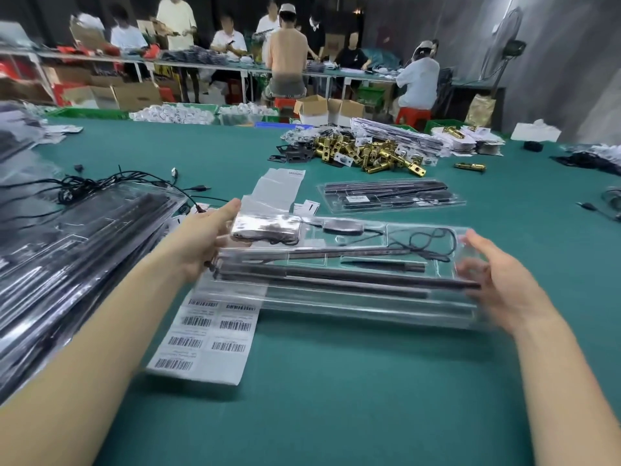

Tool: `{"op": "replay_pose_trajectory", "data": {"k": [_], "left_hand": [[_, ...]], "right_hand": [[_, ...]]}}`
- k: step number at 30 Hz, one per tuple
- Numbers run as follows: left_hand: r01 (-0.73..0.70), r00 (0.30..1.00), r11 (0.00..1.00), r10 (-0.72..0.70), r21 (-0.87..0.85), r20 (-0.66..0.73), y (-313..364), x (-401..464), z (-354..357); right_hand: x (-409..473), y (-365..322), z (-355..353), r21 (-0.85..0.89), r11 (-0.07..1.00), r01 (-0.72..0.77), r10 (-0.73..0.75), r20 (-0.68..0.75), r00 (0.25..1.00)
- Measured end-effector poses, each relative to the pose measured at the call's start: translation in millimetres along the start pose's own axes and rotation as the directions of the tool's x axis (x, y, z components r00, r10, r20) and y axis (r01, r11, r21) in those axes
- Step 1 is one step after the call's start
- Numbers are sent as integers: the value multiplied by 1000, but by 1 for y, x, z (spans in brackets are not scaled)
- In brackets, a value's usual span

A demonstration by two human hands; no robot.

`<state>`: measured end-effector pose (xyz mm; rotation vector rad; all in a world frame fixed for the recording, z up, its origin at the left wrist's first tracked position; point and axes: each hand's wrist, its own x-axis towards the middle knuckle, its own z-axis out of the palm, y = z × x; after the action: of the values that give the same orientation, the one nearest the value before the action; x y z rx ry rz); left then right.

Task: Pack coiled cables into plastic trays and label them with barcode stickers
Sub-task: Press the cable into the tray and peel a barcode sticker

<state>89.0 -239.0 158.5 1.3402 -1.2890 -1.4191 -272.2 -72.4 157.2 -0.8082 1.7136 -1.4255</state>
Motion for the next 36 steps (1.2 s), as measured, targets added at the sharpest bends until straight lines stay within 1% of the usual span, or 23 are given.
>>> {"op": "replay_pose_trajectory", "data": {"k": [2, 4, 6, 9, 10, 13, 15, 16, 17, 18, 19, 20, 21, 22, 23, 24, 25, 26, 28, 30, 32, 36], "left_hand": [[60, 998, 998, -61, 26, 17, -2, 5, -3], [84, 996, 996, -84, -16, 0, -4, 9, -5], [63, 996, 998, -63, -12, -56, -1, 11, -9], [-57, 991, 998, 59, 14, -124, 2, 17, -17], [-111, 980, 993, 116, 38, -164, 2, 20, -21], [-253, 902, 953, 294, 166, -316, 6, 21, -29], [-306, 854, 939, 343, 158, -390, 11, 20, -30], [-310, 849, 940, 342, 144, -403, 13, 19, -28], [-296, 869, 948, 319, 119, -379, 16, 16, -24], [-257, 917, 963, 269, 77, -296, 18, 11, -18], [-194, 969, 981, 194, 17, -153, 19, 5, -9], [-114, 993, 992, 115, -46, 28, 19, -4, 2], [-31, 977, 995, 50, -92, 206, 18, -13, 15], [24, 937, 993, 18, -116, 348, 15, -21, 29], [46, 896, 990, 19, -136, 444, 11, -28, 42], [41, 864, 986, 48, -164, 502, 7, -34, 55], [19, 849, 979, 91, -202, 520, 2, -39, 66], [-8, 854, 971, 132, -240, 504, -2, -42, 75], [-39, 889, 953, 171, -302, 425, -7, -43, 83], [-42, 905, 948, 169, -315, 390, -12, -42, 87], [-32, 904, 960, 146, -279, 402, -18, -44, 93], [35, 952, 965, 47, -262, 302, -18, -42, 95]], "right_hand": [[-2, 0, 2, 36, 999, -31, 28, 76, 997], [-2, 1, 9, 93, 994, -55, 47, 88, 995], [-2, 0, 22, 111, 992, -61, 53, 74, 996], [2, 2, 32, 72, 997, -10, 8, 39, 999], [2, 3, 34, 103, 995, 1, -4, 30, 1000], [1, 5, 37, 256, 967, 5, 3, -30, 1000], [-1, 6, 42, 396, 918, 0, 23, -54, 998], [-4, 6, 45, 482, 876, -3, 26, -41, 999], [-7, 5, 50, 561, 828, -9, 21, -14, 1000], [-10, 4, 55, 636, 771, -18, 4, 24, 1000], [-13, 3, 63, 692, 721, -33, -23, 71, 997], [-17, 3, 72, 720, 693, -51, -53, 122, 991], [-20, 3, 83, 723, 688, -67, -80, 167, 983], [-24, 5, 95, 711, 699, -77, -100, 204, 974], [-28, 6, 107, 692, 717, -83, -108, 228, 968], [-31, 8, 117, 679, 728, -90, -103, 238, 966], [-34, 10, 126, 679, 728, -100, -91, 240, 967], [-36, 12, 132, 690, 715, -112, -77, 236, 969], [-38, 14, 136, 711, 691, -130, -49, 226, 973], [-41, 16, 138, 671, 727, -144, -24, 235, 972], [-45, 17, 142, 604, 783, -150, -21, 266, 964], [-50, 19, 152, 484, 868, -110, -54, 313, 948]]}}
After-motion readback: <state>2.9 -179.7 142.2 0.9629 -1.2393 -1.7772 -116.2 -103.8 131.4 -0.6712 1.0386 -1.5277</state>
